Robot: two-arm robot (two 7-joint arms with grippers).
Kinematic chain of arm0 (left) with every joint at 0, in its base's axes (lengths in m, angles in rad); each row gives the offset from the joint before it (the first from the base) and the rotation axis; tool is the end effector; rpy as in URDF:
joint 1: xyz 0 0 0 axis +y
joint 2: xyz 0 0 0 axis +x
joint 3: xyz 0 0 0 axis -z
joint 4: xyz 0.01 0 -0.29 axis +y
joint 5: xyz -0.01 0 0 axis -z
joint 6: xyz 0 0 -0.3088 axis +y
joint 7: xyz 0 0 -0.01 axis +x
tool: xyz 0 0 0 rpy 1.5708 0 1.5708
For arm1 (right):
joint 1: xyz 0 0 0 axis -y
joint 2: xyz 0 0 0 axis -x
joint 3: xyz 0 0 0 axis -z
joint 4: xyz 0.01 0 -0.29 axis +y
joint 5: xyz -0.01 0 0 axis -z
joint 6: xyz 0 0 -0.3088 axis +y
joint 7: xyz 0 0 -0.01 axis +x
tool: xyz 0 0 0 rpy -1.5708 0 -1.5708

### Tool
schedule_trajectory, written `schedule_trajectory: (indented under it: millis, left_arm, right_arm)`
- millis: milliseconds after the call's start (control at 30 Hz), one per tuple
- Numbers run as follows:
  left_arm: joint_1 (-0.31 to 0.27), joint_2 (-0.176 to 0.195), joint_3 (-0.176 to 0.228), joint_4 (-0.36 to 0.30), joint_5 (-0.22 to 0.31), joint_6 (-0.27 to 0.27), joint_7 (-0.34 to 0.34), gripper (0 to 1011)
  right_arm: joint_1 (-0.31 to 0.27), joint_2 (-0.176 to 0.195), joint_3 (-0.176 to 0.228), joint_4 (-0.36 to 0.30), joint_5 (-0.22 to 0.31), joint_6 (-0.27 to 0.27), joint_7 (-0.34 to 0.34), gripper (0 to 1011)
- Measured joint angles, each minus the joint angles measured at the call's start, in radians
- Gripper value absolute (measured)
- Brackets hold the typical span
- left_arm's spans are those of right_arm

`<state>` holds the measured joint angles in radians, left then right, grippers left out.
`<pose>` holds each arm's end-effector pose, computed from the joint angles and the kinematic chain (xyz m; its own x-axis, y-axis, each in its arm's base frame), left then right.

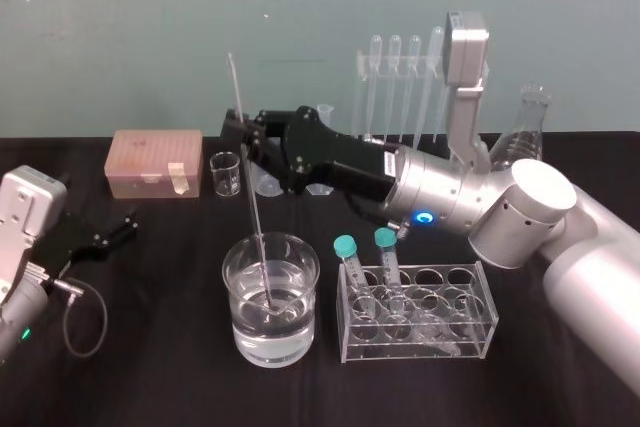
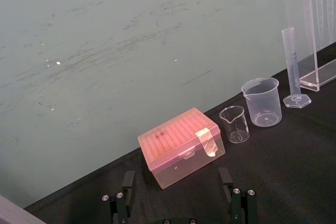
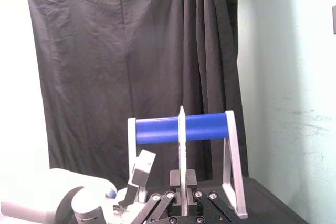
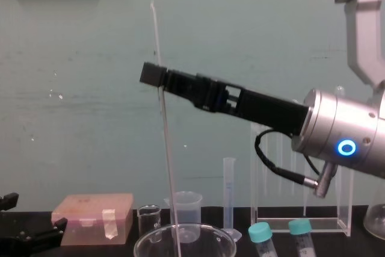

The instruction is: Hold the thermometer with one hand and immerse one end into the beaker, then reinsert it into the test tube rack.

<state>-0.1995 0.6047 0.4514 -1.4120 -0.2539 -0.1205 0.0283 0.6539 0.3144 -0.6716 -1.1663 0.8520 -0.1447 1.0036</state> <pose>0.3581 0.0827 -0.3023 0.2923 0.8803 0.3737 -0.9553 0.2873 0.0703 0.4666 0.0453 -0.2224 0.9891 -0.1468 -0.0119 0.1442 0.9492 0.2796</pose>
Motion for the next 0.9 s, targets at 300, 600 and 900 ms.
schedule_trajectory:
  millis: [300,600,900]
  left_arm:
    - [0.000,0.000,0.000,0.000,0.000,0.000,0.000,1008]
    - [0.000,0.000,0.000,0.000,0.000,0.000,0.000,1008]
    - [0.000,0.000,0.000,0.000,0.000,0.000,0.000,1008]
  right_arm:
    - [-0.011,-0.015,0.000,0.029,-0.010,-0.004,0.013,56]
    - [-0.018,-0.017,0.005,0.035,-0.015,0.002,0.017,56]
    - [-0.022,-0.014,0.008,0.034,-0.020,0.010,0.018,56]
